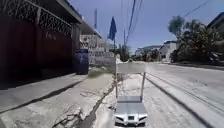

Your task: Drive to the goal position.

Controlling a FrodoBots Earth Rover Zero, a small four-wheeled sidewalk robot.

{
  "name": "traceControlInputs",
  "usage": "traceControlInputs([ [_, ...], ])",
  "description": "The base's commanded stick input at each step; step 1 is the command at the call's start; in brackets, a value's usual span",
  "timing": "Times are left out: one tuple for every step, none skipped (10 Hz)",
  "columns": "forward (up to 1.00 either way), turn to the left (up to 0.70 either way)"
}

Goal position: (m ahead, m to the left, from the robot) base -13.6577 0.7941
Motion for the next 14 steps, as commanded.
traceControlInputs([
  [0.0, 0.0],
  [0.0, 0.0],
  [0.0, 0.0],
  [0.0, 0.0],
  [0.0, -0.01],
  [0.0, -0.59],
  [0.0, -0.7],
  [0.0, -0.7],
  [0.0, -0.7],
  [0.0, -0.7],
  [0.0, -0.7],
  [0.0, -0.7],
  [0.0, -0.7],
  [0.0, -0.7],
])
